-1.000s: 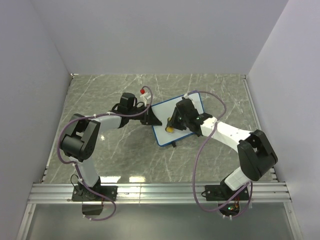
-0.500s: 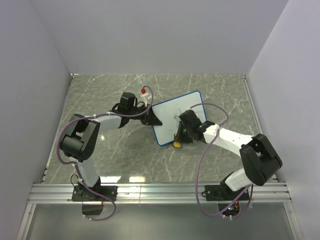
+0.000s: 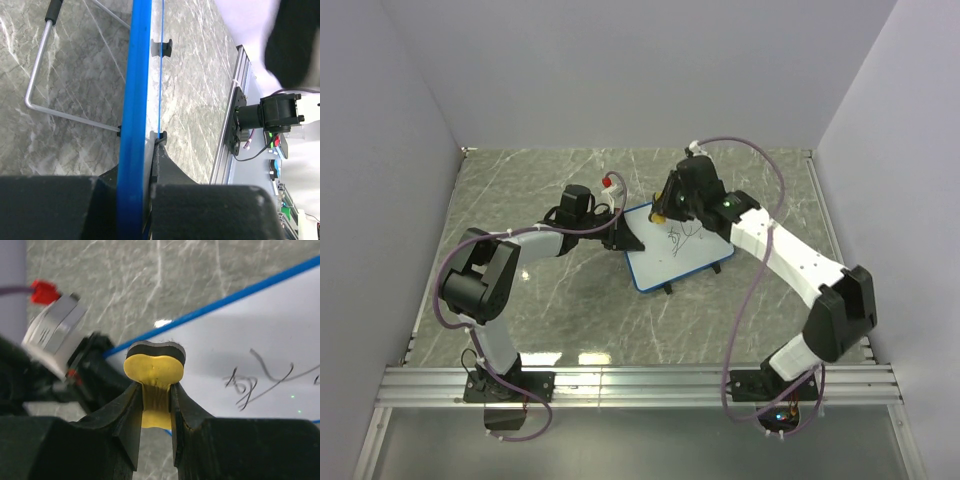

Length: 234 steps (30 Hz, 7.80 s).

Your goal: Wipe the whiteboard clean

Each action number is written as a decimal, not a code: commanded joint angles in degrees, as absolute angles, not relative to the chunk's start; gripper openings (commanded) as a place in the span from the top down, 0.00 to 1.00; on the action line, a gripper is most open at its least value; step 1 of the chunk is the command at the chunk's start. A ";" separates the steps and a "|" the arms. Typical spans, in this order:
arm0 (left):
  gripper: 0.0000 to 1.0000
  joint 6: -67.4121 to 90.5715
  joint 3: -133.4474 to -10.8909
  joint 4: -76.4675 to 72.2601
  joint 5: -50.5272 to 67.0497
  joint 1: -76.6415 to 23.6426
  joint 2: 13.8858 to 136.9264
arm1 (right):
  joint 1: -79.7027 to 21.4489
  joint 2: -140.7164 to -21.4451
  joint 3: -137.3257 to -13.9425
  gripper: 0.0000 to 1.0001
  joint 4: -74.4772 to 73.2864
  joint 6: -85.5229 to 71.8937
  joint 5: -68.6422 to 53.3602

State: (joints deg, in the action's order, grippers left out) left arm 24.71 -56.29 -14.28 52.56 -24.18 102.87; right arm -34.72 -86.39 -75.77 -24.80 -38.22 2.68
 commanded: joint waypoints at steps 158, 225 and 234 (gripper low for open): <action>1.00 22.94 -55.37 -1.14 45.26 -27.69 104.59 | -26.25 -91.23 -55.99 1.00 -18.20 -43.24 -12.57; 0.75 20.30 -56.69 4.66 42.19 -27.25 100.81 | -11.51 -90.17 -64.51 1.00 -18.99 -42.54 -17.23; 0.86 21.45 -56.16 3.96 41.31 -27.25 100.02 | -22.40 -93.86 -64.25 1.00 -17.67 -44.56 -16.00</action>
